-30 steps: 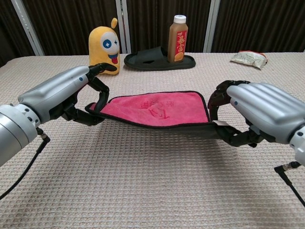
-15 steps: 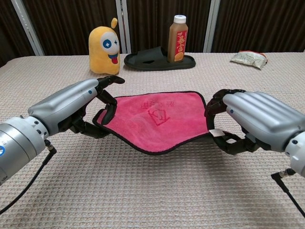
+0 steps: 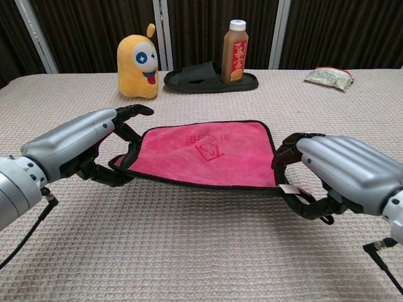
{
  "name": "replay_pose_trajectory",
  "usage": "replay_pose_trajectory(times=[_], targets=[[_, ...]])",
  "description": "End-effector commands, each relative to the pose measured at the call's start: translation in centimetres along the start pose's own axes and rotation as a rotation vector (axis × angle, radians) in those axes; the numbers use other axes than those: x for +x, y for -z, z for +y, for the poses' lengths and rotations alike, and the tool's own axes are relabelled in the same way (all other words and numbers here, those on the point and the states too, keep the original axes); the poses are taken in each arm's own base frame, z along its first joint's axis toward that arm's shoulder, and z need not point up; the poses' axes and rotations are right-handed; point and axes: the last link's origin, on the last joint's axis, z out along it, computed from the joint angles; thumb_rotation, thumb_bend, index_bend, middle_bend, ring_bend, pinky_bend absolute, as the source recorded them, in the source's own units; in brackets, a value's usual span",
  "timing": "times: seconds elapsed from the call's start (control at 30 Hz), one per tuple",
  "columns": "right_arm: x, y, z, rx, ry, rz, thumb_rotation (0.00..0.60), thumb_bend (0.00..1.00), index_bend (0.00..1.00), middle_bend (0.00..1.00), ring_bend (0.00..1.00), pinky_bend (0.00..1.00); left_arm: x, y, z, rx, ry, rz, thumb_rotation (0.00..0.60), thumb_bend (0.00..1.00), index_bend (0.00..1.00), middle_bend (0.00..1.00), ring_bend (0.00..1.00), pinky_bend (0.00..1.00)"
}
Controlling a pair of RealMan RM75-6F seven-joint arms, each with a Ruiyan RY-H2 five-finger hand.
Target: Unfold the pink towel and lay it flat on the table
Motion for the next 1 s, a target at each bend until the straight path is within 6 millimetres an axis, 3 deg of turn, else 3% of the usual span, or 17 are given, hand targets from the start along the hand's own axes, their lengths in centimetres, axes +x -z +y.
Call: replay_pose_trajectory(times=[0.03,0.27,0.33,0.5,0.7,0.8,1.0], targets=[[-0.2,0.2,-0.1,0.002,-0.002,-0.007,0.6,0.5,0.68,0.31,0.13,0.13,-0.1,0.2,-0.1,0.003,0.003,-0.008,0.6,0.51,0.65,0.04,0.0,0.0],[-0.8,0.6,-0.1,0.0,0.001,-0.037,0.6,0.5,0.66,0.31,0.13,0.13,-0.2,0.3,0.0,-0.003,0.0,-0.028,0.6,0.48,0.61,0.03,0.0,0.0],[-0.9,0.7,0.0,0.001,0.014,-0.045,0.6,0.5,0.6,0.31,0.13,0.13,-0.2,0.4,0.1,-0.006,-0.005,-0.035,0.6,0.43,0.58,0.02,0.0,0.0],[-1.1,0.9,0.3,-0.007,0.022,-0.074,0.6,0.49,0.34,0.25,0.09,0.13,-0.3,0.6,-0.1,-0.004,-0.021,-0.077,0.6,0.27,0.43,0.0,0.0,0.0],[-1.5,1.1,0.8,-0.022,0.025,-0.092,0.6,0.36,0.08,0.12,0.03,0.12,-0.4,0.8,-0.3,0.009,-0.034,-0.124,0.6,0.16,0.3,0.0,0.0,0.0],[-1.5,1.3,1.0,-0.027,0.029,-0.1,0.6,0.29,0.01,0.08,0.0,0.1,-0.3,0.9,-0.4,0.01,-0.038,-0.142,0.6,0.11,0.25,0.0,0.0,0.0],[-1.0,1.7,1.4,-0.039,0.036,-0.1,0.6,0.23,0.0,0.01,0.0,0.06,0.1,1.4,-0.7,-0.004,-0.046,-0.189,0.6,0.0,0.11,0.0,0.0,0.0]])
